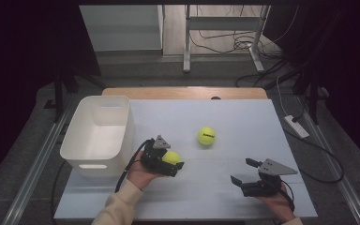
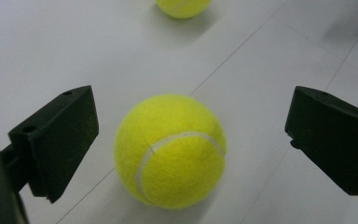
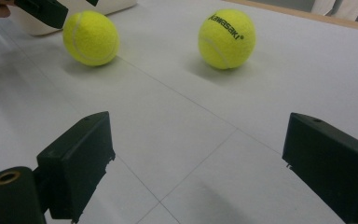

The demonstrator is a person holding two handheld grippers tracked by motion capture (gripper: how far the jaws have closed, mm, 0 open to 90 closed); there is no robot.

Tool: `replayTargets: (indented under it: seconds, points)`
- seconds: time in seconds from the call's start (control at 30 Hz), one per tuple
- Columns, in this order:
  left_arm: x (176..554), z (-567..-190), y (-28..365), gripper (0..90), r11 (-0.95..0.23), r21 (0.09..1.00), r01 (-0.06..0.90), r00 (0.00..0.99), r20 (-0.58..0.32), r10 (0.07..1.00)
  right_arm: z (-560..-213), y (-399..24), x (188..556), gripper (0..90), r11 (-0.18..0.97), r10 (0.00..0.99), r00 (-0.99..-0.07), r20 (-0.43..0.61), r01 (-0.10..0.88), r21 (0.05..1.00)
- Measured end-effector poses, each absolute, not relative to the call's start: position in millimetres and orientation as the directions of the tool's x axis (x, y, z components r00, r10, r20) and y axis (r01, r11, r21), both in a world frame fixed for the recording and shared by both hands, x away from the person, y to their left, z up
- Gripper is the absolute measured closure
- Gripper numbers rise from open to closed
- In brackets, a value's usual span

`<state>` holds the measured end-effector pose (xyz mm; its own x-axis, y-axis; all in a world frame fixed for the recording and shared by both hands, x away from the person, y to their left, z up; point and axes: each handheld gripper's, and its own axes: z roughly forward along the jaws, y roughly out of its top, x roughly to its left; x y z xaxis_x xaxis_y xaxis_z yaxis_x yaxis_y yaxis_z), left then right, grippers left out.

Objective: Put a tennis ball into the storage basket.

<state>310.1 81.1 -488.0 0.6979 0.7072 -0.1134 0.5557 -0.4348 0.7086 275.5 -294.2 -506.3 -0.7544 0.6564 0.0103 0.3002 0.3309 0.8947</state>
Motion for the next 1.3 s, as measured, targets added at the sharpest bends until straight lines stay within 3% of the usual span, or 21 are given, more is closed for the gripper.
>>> replayTargets:
  seconds: [0.93, 1.3]
  points:
    - [319.1, -510.4, 81.5, 4.9, -0.430, 0.672, 0.603, 0.665, -0.125, 0.737, -506.7, -293.9, 275.6, 8.5, 0.331, 0.658, -0.753, 0.010, 0.300, 0.895]
    - [320.1, -514.6, 82.7, 25.6, -0.451, 0.660, 0.601, 0.686, -0.137, 0.715, -506.6, -293.9, 275.6, 8.5, 0.332, 0.657, -0.754, 0.008, 0.299, 0.894]
